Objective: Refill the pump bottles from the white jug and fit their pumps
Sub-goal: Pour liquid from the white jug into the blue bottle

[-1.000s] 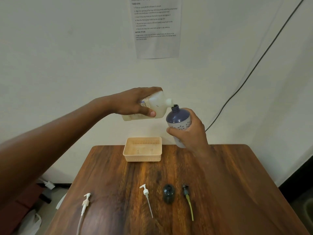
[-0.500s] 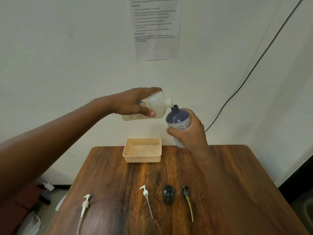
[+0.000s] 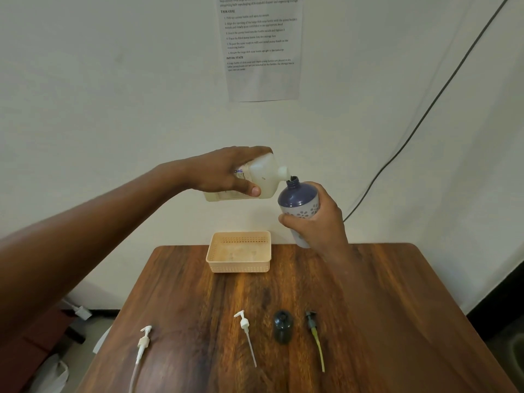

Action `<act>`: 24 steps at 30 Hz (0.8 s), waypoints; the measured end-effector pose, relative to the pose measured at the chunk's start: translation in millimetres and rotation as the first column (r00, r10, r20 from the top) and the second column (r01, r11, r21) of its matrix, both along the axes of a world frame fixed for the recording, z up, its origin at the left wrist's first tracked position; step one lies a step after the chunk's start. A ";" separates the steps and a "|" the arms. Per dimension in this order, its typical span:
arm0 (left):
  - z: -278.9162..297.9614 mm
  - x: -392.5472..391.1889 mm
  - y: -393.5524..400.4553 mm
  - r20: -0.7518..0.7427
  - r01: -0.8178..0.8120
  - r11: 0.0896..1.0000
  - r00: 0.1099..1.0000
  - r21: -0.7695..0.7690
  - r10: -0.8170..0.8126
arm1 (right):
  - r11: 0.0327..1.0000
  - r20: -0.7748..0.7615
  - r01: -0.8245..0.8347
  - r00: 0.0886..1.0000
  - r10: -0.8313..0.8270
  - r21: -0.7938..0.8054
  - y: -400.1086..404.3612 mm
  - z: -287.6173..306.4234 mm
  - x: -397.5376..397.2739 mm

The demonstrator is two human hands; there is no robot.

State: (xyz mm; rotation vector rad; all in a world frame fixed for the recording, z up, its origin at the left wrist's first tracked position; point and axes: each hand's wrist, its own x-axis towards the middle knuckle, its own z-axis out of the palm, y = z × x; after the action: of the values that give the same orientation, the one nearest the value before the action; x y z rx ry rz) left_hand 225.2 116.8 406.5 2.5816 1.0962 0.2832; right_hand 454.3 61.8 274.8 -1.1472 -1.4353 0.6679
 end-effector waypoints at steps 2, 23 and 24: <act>0.8 -0.4 0.1 -0.005 -0.001 1.000 1.000 0.004 0.001 | 1.000 0.003 -0.002 1.000 0.002 0.000 -0.1 0.5 0.0; 4.0 1.2 -3.4 -0.045 -0.022 1.000 0.999 0.015 0.022 | 1.000 0.009 0.008 1.000 -0.008 0.009 0.0 -0.5 -0.6; 4.5 1.3 -3.8 -0.046 -0.021 1.000 0.999 0.014 0.022 | 1.000 0.009 0.009 1.000 -0.009 0.009 -0.1 -0.6 -0.5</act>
State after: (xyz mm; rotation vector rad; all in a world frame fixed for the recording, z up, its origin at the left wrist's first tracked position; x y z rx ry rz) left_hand 226.5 113.0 411.0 2.6023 1.1430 0.2378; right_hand 453.8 61.7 274.2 -1.1508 -1.4382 0.6505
